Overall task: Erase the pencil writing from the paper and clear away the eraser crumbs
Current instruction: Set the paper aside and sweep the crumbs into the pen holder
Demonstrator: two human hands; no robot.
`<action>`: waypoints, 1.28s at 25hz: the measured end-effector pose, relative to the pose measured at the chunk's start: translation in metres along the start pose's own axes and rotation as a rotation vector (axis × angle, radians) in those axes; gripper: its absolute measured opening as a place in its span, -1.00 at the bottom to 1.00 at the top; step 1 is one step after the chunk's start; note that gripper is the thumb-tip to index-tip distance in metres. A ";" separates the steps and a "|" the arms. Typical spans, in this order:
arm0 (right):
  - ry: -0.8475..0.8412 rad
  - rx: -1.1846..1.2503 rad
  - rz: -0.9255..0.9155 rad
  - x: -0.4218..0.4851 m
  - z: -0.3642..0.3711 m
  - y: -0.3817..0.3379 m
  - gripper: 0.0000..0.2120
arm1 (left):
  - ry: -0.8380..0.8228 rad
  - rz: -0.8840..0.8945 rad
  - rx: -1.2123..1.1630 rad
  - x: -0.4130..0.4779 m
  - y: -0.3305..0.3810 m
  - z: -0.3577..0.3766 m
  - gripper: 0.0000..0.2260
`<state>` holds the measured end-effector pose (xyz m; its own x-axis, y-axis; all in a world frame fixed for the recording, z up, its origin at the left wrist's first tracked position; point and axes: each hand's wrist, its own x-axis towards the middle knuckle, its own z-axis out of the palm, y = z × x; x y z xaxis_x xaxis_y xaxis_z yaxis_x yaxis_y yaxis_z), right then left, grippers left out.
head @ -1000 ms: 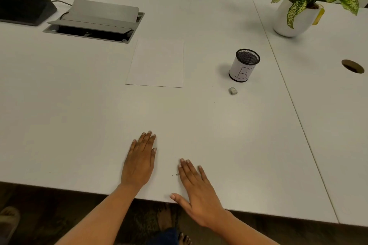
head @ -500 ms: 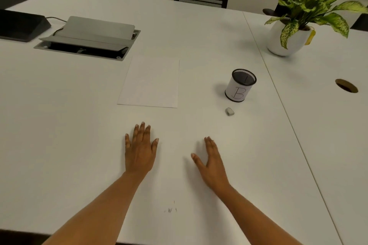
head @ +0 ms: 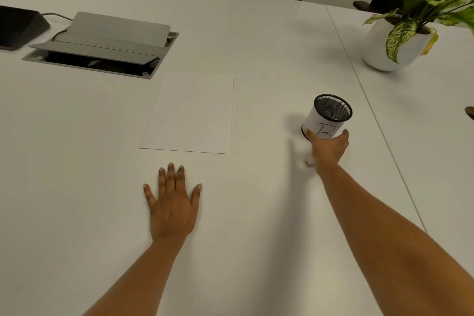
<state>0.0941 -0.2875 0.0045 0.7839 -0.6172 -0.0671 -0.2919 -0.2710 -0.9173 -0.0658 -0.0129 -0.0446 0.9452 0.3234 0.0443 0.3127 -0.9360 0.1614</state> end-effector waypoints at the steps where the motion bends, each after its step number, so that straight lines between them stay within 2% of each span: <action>1: 0.005 0.023 0.003 0.008 0.004 -0.002 -0.03 | 0.003 0.005 0.003 -0.001 0.001 -0.001 -0.24; 4: 0.038 0.105 -0.046 0.028 0.012 -0.007 -0.03 | 0.012 0.001 -0.033 -0.002 0.001 -0.003 -0.12; 10: 0.097 0.175 -0.064 0.039 0.023 -0.003 -0.09 | -0.019 -0.009 -0.017 -0.001 0.002 -0.003 -0.15; 15: 0.060 0.209 -0.113 0.030 0.017 -0.009 -0.14 | -0.007 0.004 0.009 0.000 0.001 -0.003 -0.15; 19: -0.027 0.238 -0.164 0.003 0.001 -0.021 -0.15 | -0.003 0.012 -0.005 -0.001 0.000 -0.001 -0.31; 23: -0.155 0.275 -0.186 -0.055 -0.020 -0.021 -0.24 | 0.008 0.018 -0.064 0.000 -0.001 -0.002 -0.46; 25: -0.231 0.280 -0.195 -0.093 -0.031 -0.011 -0.27 | 0.061 0.070 -0.234 -0.004 -0.002 -0.007 -0.51; 27: -0.334 0.269 -0.213 -0.134 -0.040 0.000 -0.29 | 0.054 0.191 -0.549 -0.014 -0.002 -0.013 -0.49; 30: -0.483 0.233 -0.251 -0.190 -0.045 0.014 -0.28 | -0.123 0.412 -0.833 -0.038 0.003 -0.021 -0.22; 32: -0.565 0.205 -0.281 -0.219 -0.043 0.020 -0.25 | -0.202 0.425 -0.962 -0.051 0.011 -0.023 -0.16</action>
<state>-0.1072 -0.1892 0.0181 0.9981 -0.0461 0.0416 0.0325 -0.1844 -0.9823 -0.1126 -0.0368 -0.0225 0.9848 -0.1153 0.1300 -0.1677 -0.4355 0.8844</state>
